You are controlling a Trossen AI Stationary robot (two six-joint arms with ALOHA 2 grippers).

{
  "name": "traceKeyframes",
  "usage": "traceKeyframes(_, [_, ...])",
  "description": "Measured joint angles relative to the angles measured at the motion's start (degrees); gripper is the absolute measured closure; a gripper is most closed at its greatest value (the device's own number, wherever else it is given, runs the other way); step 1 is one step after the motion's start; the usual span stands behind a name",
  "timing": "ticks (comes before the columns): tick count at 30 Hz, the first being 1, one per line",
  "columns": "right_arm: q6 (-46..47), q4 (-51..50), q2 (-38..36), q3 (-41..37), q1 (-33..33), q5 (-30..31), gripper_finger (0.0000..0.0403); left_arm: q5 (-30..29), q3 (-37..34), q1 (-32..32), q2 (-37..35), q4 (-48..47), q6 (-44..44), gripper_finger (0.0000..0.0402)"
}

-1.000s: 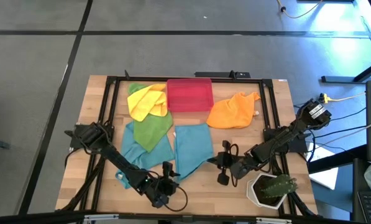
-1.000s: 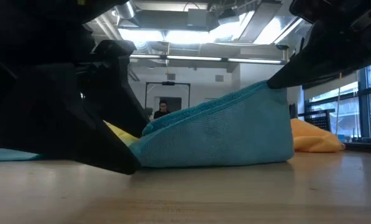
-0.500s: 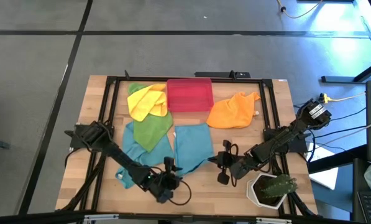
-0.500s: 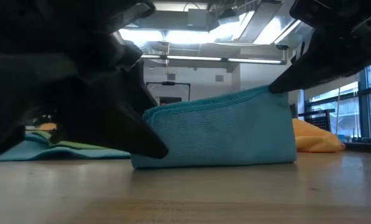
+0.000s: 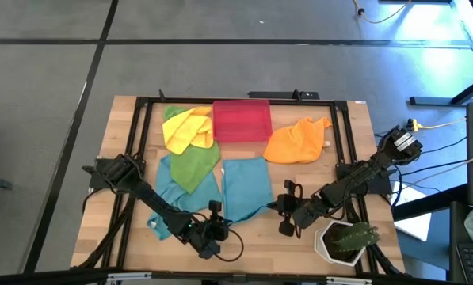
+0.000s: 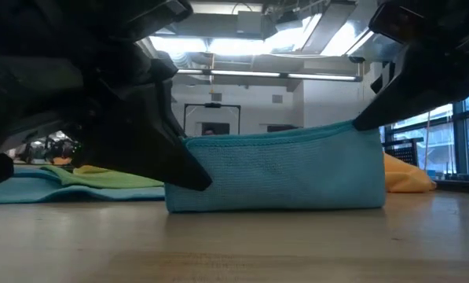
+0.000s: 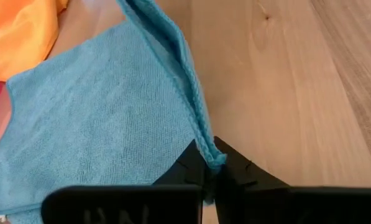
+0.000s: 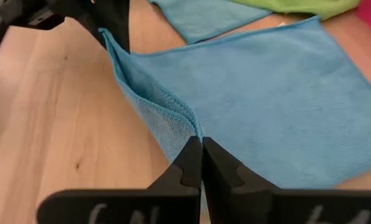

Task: Roll microfiber towels into tight, uniform cylinder then place into a basket
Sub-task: Fold the right blue microfiber towel

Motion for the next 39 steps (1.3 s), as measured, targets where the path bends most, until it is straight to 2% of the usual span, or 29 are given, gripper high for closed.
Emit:
traceKeyframes(4, [-1.33, -0.02, 0.0, 0.0, 0.02, -1.88, 0.0399, 0.02, 0.0, 0.0, 0.0, 0.02, -0.04, 0.0399])
traceKeyframes(29, [-1.87, -0.87, 0.0, 0.0, 0.02, -1.88, 0.0399, -1.04, 0.0, 1.01, 0.0, 0.02, 0.02, 0.0401])
traceKeyframes(39, [-6.25, -0.83, 0.0, 0.0, 0.02, -2.3, 0.0399, -1.1, 0.0, 1.65, 0.0, 0.02, 0.05, 0.0401])
